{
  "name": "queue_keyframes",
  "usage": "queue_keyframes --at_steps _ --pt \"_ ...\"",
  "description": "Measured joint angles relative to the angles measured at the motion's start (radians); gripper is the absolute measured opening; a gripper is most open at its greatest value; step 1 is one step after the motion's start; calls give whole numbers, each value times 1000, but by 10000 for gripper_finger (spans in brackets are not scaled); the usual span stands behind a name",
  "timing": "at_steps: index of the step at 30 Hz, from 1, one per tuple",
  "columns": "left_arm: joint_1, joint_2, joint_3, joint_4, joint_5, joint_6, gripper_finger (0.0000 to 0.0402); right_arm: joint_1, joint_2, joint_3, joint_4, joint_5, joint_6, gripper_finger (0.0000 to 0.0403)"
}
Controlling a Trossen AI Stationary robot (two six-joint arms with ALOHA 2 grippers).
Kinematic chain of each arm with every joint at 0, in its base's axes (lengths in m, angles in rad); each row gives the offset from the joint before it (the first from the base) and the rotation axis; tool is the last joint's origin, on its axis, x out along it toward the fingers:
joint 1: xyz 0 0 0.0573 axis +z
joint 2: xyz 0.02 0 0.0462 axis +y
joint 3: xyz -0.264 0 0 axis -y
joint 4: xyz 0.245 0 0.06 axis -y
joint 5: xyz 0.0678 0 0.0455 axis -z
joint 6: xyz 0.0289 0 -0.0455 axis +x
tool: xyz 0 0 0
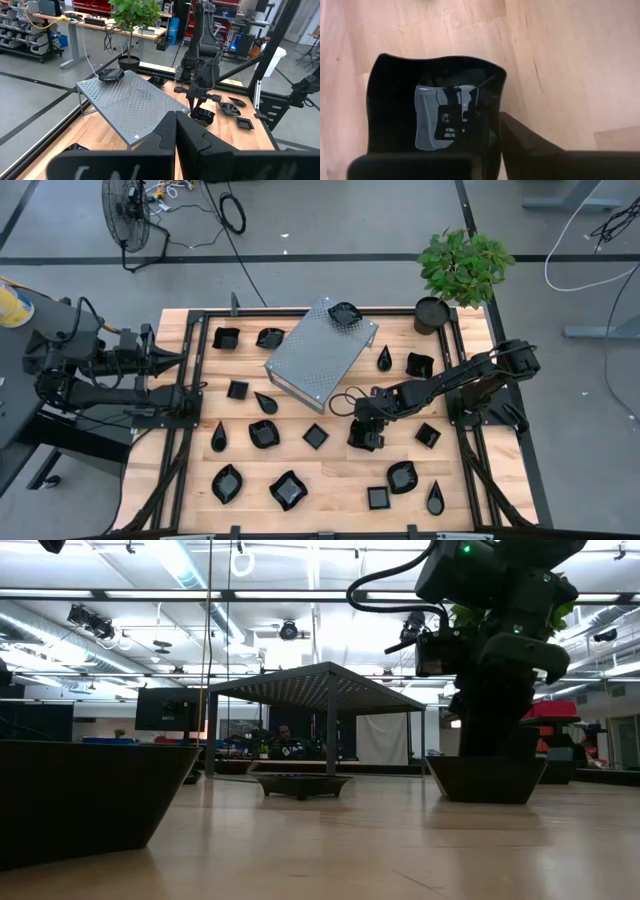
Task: Pick & Place Mini shaped plates
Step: Put the black distorted square plate on the shelf
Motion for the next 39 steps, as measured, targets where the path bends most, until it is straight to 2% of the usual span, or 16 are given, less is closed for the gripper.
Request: queue_keyframes --at_steps 6,13,17,32,39 --pt "0 0 0 0 0 -1 5 1 -1 0 4 -25 0 7" --pt "0 0 0 0 0 0 5 1 -8 1 8 -71 59 2" --pt "0 0 0 0 0 0 5 1 -24 41 -48 -86 96 1" --pt "0 0 1 -1 0 -1 5 -28 -87 385 -305 -138 114 0" --pt "0 0 1 0 0 -1 5 -86 -87 579 -316 -165 113 0"
